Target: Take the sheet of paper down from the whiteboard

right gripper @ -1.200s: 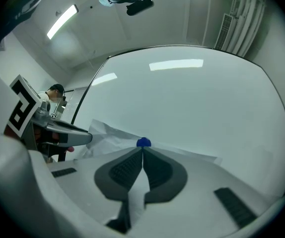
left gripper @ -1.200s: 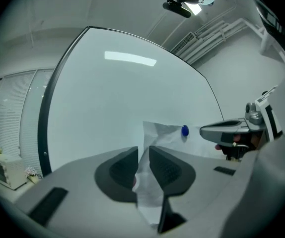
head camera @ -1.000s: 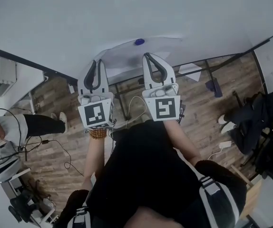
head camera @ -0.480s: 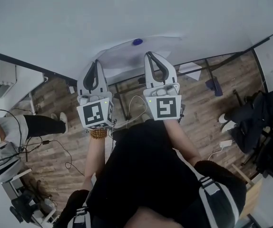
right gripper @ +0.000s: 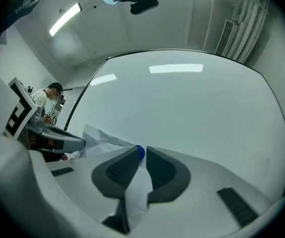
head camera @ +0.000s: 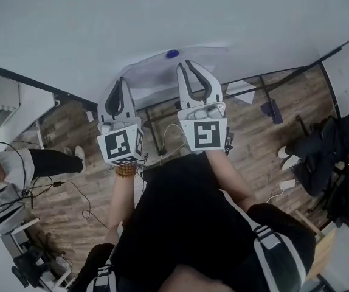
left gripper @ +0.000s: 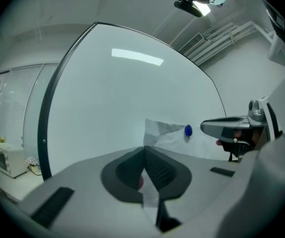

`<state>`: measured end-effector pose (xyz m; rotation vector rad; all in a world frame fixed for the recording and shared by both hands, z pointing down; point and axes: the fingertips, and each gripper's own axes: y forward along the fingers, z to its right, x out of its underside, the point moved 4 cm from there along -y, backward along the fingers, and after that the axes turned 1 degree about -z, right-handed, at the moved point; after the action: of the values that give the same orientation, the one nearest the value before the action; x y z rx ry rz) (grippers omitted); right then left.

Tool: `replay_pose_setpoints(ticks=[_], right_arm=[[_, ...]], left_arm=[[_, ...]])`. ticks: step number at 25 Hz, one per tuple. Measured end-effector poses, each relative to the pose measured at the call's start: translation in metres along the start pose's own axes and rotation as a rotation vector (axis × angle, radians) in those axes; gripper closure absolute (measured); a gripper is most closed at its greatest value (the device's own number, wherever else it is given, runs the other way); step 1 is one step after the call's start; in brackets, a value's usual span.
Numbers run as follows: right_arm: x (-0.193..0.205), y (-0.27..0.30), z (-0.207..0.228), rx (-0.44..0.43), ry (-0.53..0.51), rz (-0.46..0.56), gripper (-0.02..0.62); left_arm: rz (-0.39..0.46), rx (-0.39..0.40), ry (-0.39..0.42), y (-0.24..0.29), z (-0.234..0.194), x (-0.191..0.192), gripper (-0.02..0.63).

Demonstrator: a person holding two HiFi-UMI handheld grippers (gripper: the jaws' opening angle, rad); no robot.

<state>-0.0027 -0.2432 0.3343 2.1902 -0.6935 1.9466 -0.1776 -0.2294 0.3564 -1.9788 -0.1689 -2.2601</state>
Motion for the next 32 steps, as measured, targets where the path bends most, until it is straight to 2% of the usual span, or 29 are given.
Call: replay_pose_setpoints(ticks=[5, 9, 32], right_arm=[[-0.002, 0.003, -0.005, -0.015, -0.062, -0.020, 0.523], [0.006, 0.013, -0.007, -0.004, -0.091, -0.076, 0.479], [0.009, 0.027, -0.010, -0.001, -0.094, -0.105, 0.462]], left_arm=[[0.000, -0.001, -0.003, -0.002, 0.004, -0.001, 0.595], [0.002, -0.003, -0.007, -0.002, 0.003, 0.000, 0.595], [-0.031, 0.011, -0.038, -0.003, 0.010, 0.011, 0.595]])
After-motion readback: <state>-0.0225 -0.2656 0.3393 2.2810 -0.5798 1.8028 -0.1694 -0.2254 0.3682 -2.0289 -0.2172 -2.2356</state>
